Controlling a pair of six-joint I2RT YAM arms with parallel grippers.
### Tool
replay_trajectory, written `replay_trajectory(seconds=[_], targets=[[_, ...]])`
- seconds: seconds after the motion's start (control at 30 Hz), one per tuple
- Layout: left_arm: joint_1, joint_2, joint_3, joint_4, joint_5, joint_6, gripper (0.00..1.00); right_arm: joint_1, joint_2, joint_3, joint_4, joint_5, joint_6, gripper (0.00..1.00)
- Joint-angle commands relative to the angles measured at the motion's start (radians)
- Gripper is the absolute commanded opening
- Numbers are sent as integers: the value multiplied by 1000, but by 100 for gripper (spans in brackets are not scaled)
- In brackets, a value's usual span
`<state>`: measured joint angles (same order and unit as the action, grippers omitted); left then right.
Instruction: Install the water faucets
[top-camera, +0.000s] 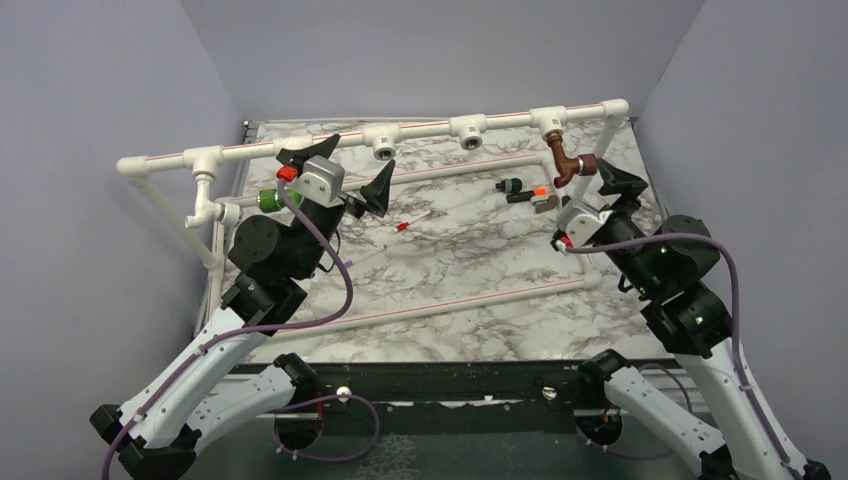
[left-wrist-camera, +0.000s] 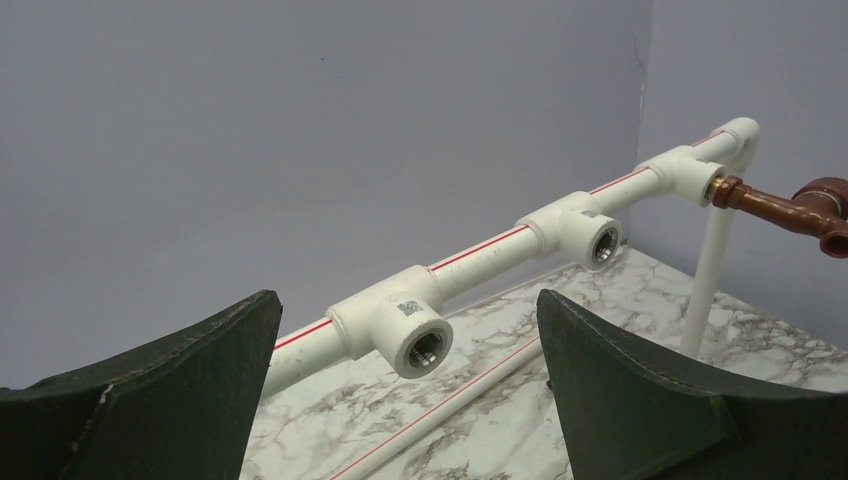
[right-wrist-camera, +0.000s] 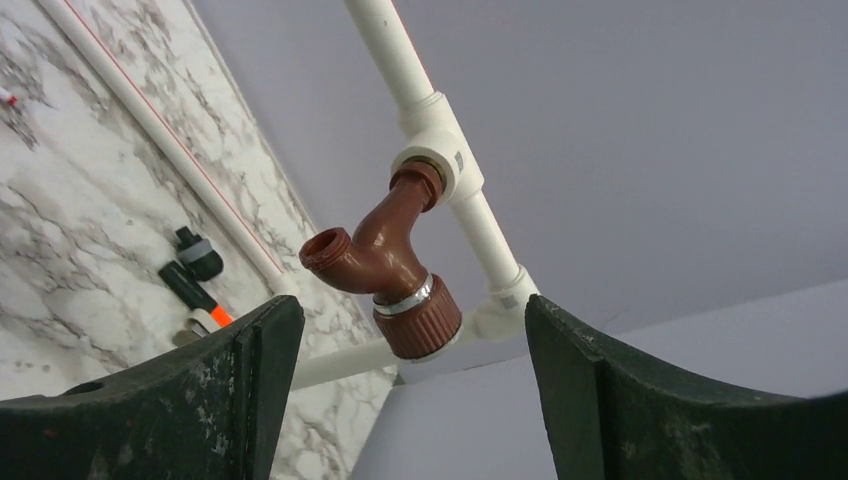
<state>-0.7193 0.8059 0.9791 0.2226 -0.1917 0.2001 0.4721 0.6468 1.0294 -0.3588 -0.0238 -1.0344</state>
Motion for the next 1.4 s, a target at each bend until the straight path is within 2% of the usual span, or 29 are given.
replay_trajectory(seconds=[0.0,0.27,0.47,0.73,0.83,1.1,1.27,1.37], targets=[[3,-13,-7,26,-14,5,99,5,46,-12,46,9,-253,85],[4,-11,-7,25,-15,7,99,5,81,-113,220,18,-404,82],[3,-8,-8,26,-18,10,99,5,91,-202,367,97,-489,79],[4,-7,-8,26,-17,11,99,5,123,-247,504,135,-523,69],[3,-5,-8,26,-17,10,99,5,128,-248,514,135,-515,61],[3,-3,-10,27,-17,11,99,8,130,-261,557,136,-409,33],[3,-2,-10,27,-18,11,99,7,127,-279,600,148,-258,2],[3,-2,-10,27,-17,11,99,7,119,-282,621,133,-87,0]])
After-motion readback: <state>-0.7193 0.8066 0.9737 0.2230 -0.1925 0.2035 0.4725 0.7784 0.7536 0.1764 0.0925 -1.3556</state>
